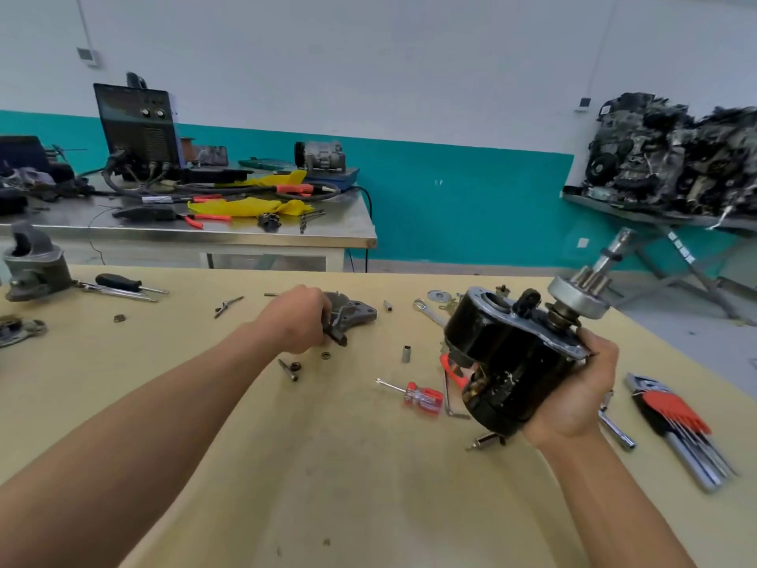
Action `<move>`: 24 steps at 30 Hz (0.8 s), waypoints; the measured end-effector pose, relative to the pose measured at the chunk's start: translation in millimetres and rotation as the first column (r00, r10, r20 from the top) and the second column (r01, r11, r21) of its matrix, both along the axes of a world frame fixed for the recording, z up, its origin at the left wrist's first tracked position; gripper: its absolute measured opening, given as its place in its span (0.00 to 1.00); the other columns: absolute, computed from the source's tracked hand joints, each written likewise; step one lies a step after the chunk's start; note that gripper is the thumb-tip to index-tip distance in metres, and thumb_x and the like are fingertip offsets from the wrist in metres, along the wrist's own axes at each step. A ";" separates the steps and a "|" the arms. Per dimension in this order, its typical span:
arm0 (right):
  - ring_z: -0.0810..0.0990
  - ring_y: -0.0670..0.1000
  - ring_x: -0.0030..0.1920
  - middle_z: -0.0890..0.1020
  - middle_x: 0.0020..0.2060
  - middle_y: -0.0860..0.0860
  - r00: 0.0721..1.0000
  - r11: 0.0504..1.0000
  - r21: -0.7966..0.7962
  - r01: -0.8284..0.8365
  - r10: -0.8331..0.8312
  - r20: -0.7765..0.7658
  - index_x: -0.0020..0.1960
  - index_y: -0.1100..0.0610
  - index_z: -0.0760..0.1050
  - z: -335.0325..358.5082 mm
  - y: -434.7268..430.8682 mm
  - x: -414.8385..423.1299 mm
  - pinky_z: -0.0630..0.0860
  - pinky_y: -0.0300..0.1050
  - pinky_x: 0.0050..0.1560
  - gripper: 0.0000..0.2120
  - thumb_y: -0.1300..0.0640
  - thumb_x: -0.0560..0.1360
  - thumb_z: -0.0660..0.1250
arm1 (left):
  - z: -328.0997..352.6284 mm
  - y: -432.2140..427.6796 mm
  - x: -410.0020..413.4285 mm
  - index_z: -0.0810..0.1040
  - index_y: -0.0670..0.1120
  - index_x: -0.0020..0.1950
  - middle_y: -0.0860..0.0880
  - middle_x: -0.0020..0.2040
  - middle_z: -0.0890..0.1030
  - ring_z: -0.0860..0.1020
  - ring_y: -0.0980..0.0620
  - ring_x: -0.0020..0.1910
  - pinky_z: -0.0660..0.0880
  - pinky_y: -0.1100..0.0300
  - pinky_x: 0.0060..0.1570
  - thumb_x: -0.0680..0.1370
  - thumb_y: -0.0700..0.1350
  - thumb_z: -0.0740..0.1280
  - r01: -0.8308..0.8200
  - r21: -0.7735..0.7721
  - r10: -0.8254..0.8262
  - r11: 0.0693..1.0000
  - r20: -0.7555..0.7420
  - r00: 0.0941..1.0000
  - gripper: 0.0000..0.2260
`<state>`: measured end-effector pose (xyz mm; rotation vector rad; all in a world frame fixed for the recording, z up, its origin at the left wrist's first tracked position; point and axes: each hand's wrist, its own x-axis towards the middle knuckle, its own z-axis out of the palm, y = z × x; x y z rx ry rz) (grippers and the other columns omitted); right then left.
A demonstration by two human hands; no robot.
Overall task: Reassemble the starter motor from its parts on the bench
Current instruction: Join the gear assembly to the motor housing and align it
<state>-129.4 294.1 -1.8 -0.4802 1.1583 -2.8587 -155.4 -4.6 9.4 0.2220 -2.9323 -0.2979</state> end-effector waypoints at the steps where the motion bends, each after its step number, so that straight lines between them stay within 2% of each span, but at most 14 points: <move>1: 0.76 0.59 0.54 0.79 0.52 0.57 0.999 0.999 0.006 0.031 -0.031 0.023 0.52 0.55 0.80 -2.0 2.4 -3.1 0.70 0.55 0.53 0.24 0.42 0.76 0.51 | -3.8 1.2 -3.4 0.73 0.52 0.35 0.50 0.36 0.77 0.73 0.53 0.33 0.66 0.61 0.29 0.74 0.40 0.74 0.002 -0.008 -0.002 1.000 0.007 1.000 0.14; 4: 0.79 0.56 0.47 0.82 0.45 0.53 0.996 0.997 0.024 0.067 -0.068 0.056 0.47 0.52 0.83 -6.5 5.6 -10.3 0.72 0.51 0.49 0.25 0.41 0.75 0.51 | -5.0 -0.8 -6.2 0.72 0.53 0.33 0.50 0.34 0.76 0.73 0.53 0.32 0.64 0.60 0.28 0.75 0.36 0.70 0.015 -0.030 -0.017 0.999 -0.045 0.999 0.16; 7: 0.79 0.56 0.45 0.82 0.43 0.52 0.995 0.996 0.021 0.086 -0.087 0.045 0.46 0.51 0.84 -7.1 6.7 -14.6 0.73 0.50 0.47 0.24 0.41 0.74 0.52 | 15.0 -8.6 -4.9 0.72 0.52 0.33 0.51 0.34 0.75 0.73 0.52 0.35 0.69 0.56 0.32 0.74 0.34 0.70 0.041 -0.028 -0.045 0.999 -0.160 0.986 0.17; 10: 0.80 0.54 0.46 0.83 0.44 0.52 0.997 0.997 0.007 0.071 -0.071 0.018 0.46 0.51 0.84 -8.1 5.6 -15.8 0.73 0.49 0.48 0.23 0.41 0.73 0.53 | 46.9 -19.3 1.4 0.72 0.50 0.33 0.51 0.35 0.76 0.73 0.53 0.36 0.69 0.58 0.33 0.73 0.34 0.72 0.065 0.042 -0.052 0.997 -0.254 0.966 0.16; 14: 0.83 0.51 0.44 0.85 0.42 0.49 0.999 1.000 0.005 0.022 -0.021 -0.041 0.45 0.51 0.85 -7.2 1.7 -12.2 0.77 0.44 0.46 0.27 0.43 0.76 0.48 | 82.1 -49.1 23.3 0.76 0.46 0.35 0.51 0.35 0.78 0.75 0.57 0.35 0.68 0.63 0.32 0.71 0.33 0.76 0.037 0.200 0.044 0.979 -0.387 0.921 0.13; 16: 0.83 0.51 0.43 0.85 0.42 0.50 0.999 1.000 -0.001 0.018 -0.018 -0.050 0.45 0.51 0.84 -7.0 -0.6 -10.6 0.78 0.44 0.45 0.27 0.44 0.77 0.47 | 87.1 -65.4 40.7 0.78 0.44 0.36 0.49 0.36 0.80 0.77 0.55 0.36 0.71 0.62 0.32 0.71 0.35 0.77 0.012 0.196 0.076 0.981 -0.435 0.897 0.11; 19: 0.80 0.54 0.46 0.82 0.45 0.52 0.998 0.999 -0.008 0.040 -0.041 -0.037 0.49 0.53 0.82 -7.7 -4.4 -10.2 0.74 0.48 0.48 0.24 0.43 0.76 0.50 | 71.0 -86.2 67.7 0.77 0.43 0.35 0.44 0.38 0.82 0.82 0.44 0.42 0.79 0.54 0.39 0.72 0.30 0.72 -0.047 0.170 0.125 0.984 -0.479 0.869 0.11; 20: 0.80 0.54 0.46 0.82 0.45 0.52 0.998 0.999 -0.007 0.041 -0.041 -0.040 0.48 0.53 0.82 -7.8 -5.0 -10.6 0.74 0.47 0.47 0.24 0.43 0.75 0.50 | 60.8 -92.3 77.0 0.76 0.43 0.35 0.43 0.39 0.83 0.82 0.44 0.42 0.81 0.53 0.40 0.73 0.29 0.71 -0.054 0.187 0.140 0.981 -0.483 0.864 0.12; 22: 0.81 0.53 0.45 0.83 0.43 0.52 0.998 1.000 0.010 0.029 -0.028 -0.054 0.47 0.52 0.83 -7.6 -6.3 -10.3 0.76 0.45 0.45 0.25 0.43 0.75 0.49 | 37.0 -102.7 95.2 0.76 0.43 0.33 0.44 0.37 0.83 0.81 0.51 0.37 0.80 0.62 0.36 0.73 0.28 0.70 -0.074 0.225 0.179 0.971 -0.494 0.851 0.14; 23: 0.82 0.52 0.42 0.84 0.41 0.51 0.998 1.000 0.017 0.017 -0.016 -0.063 0.46 0.52 0.83 -7.8 -6.8 -10.1 0.78 0.43 0.42 0.25 0.44 0.76 0.49 | 25.3 -106.9 103.2 0.75 0.44 0.32 0.45 0.35 0.82 0.79 0.56 0.34 0.76 0.71 0.32 0.72 0.27 0.71 -0.085 0.235 0.197 0.968 -0.508 0.839 0.15; 24: 0.82 0.51 0.40 0.84 0.40 0.50 0.997 1.000 0.018 0.003 -0.002 -0.072 0.45 0.52 0.84 -7.8 -7.4 -9.2 0.79 0.42 0.39 0.26 0.44 0.76 0.48 | 14.7 -110.6 110.6 0.75 0.44 0.31 0.47 0.32 0.80 0.77 0.61 0.32 0.71 0.76 0.28 0.71 0.26 0.71 -0.097 0.247 0.217 0.964 -0.520 0.826 0.16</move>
